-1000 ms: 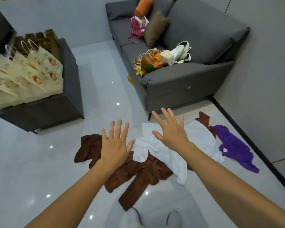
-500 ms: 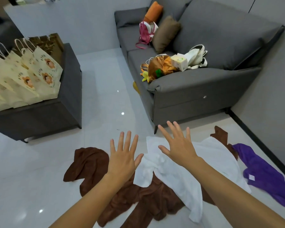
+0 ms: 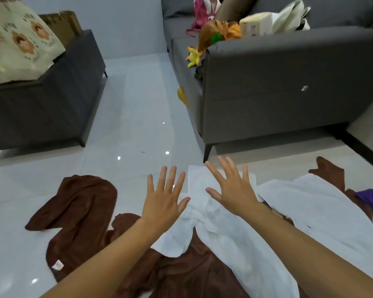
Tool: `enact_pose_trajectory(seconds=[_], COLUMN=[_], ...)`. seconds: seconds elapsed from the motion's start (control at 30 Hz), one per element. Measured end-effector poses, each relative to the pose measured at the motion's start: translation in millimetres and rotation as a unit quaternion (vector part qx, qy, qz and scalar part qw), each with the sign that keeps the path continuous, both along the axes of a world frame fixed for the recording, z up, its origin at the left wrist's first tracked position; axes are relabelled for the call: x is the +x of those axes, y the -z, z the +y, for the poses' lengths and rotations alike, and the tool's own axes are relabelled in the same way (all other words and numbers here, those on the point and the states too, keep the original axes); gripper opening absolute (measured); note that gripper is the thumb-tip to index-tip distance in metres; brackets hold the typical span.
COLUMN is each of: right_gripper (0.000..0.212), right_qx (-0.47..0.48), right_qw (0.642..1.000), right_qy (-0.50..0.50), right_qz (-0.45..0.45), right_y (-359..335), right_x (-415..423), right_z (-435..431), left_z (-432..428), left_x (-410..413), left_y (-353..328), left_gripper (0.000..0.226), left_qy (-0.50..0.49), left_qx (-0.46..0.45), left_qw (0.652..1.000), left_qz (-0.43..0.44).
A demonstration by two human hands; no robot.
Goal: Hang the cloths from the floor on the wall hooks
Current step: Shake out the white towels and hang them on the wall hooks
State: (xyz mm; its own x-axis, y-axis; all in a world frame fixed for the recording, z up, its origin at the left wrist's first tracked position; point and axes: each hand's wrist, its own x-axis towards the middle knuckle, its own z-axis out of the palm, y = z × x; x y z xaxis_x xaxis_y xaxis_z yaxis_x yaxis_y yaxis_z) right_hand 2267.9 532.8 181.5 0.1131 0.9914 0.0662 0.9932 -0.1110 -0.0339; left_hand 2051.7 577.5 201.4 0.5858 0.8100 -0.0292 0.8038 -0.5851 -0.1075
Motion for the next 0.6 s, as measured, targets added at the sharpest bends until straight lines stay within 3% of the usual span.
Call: enact_pose_trajectory(seconds=[0.13, 0.3, 0.5, 0.6], right_gripper=[0.078, 0.078, 0.074, 0.083], right_qx=[0.003, -0.023, -0.093, -0.124], right_qw=[1.0, 0.999, 0.995, 0.992], right_qy=[-0.008, 0.011, 0.003, 0.001], right_qz=[0.018, 0.02, 0.038, 0.035], right_y=[70, 125, 168, 183], right_x=[6, 18, 22, 21], right_z=[9, 10, -17, -22], left_z=[7, 13, 13, 9], left_x=[6, 12, 19, 22], left_y=[69, 122, 147, 157], left_gripper=[0.073, 0.073, 0.07, 0.071], left_qy=[-0.01, -0.023, -0.026, -0.015], left_qx=[-0.016, 0.032, 0.03, 0.018], left_qw=[1.0, 0.998, 0.996, 0.996], left_qz=[0.014, 0.054, 0.084, 0.088])
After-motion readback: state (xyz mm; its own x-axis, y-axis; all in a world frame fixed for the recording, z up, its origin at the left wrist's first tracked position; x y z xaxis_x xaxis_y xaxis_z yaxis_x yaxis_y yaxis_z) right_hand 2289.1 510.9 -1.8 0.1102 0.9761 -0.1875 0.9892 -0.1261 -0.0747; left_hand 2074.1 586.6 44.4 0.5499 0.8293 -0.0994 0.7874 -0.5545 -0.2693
